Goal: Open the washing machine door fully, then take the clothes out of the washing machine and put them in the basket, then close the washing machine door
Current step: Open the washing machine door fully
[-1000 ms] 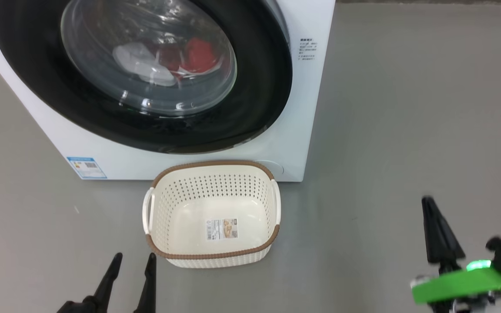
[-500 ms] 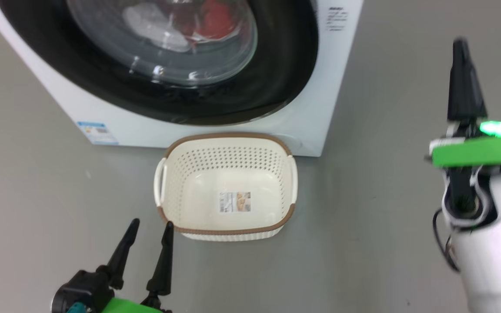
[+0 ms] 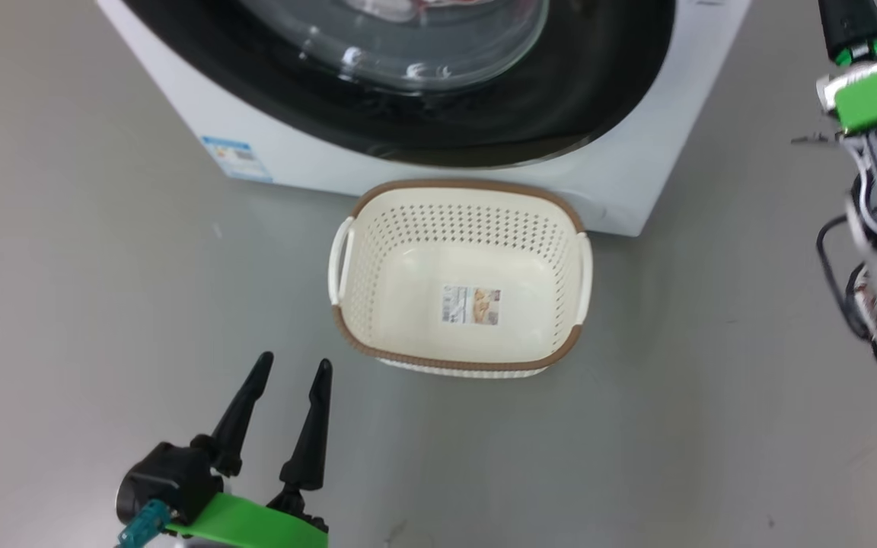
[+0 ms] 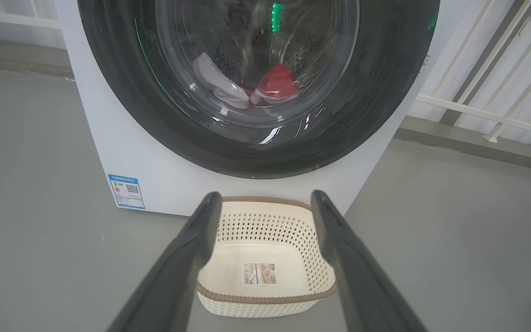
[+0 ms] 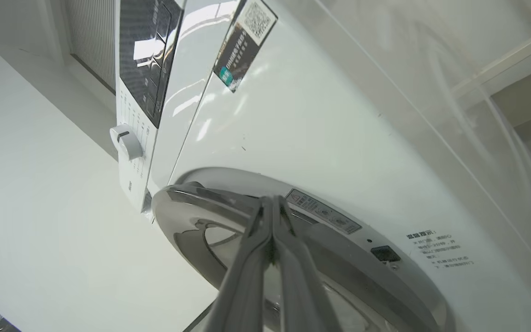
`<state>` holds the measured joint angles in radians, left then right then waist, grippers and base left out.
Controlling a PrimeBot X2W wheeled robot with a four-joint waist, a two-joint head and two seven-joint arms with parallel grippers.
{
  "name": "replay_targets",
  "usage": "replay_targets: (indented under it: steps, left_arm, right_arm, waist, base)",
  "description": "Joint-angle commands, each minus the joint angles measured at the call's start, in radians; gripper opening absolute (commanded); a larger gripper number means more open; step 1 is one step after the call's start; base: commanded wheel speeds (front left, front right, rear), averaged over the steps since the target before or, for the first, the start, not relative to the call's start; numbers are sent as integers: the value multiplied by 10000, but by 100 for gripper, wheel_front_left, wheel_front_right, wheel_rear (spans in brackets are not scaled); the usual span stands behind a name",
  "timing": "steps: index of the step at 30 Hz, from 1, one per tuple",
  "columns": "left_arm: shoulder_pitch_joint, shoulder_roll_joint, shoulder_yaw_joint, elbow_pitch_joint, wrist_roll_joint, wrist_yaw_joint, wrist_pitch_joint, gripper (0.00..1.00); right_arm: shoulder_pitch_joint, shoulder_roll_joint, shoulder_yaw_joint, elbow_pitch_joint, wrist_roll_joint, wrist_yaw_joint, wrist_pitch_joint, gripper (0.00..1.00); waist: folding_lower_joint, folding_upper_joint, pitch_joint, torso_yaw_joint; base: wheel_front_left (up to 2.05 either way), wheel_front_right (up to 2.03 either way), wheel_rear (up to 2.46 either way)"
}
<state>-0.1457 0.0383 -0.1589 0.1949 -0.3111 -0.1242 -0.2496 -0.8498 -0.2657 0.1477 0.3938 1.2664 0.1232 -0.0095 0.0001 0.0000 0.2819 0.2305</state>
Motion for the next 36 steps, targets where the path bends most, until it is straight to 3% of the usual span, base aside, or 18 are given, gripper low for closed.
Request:
replay_targets:
  steps: [1,5,18,27,36]
  left_arm:
    - [-288,120,241,-183,-104,-59,-122,100]
    - [-426,120,108,-172,-205,-61,-122,100]
    - [-775,120,-142,-174,-405,-63,-122,100]
    - [-1037,120,-338,-203,-610,-64,-122,100]
    - [-1207,120,-374,-247,-786,-64,-122,100]
  right_arm:
    - [-507,-78,243,16,452,75,511,0]
    - [-1156,-294,465,525,1278,75,1794,0]
    - [-2757,-903,384,2088,2747,75,4445,0]
    - [-3836,-988,513,3220,2845,75,5247,0]
    - [-4087,-881,699,3510,2838,75,5692,0]
  waist:
    - [0,0,424,388]
    - [0,0,675,577]
    - [0,0,1312,983]
    - [0,0,1755,1181]
    - [0,0,1902,1249]
  base:
    - [0,0,0]
    - [0,0,0]
    - [0,0,0]
    - [0,0,0]
    - [0,0,0]
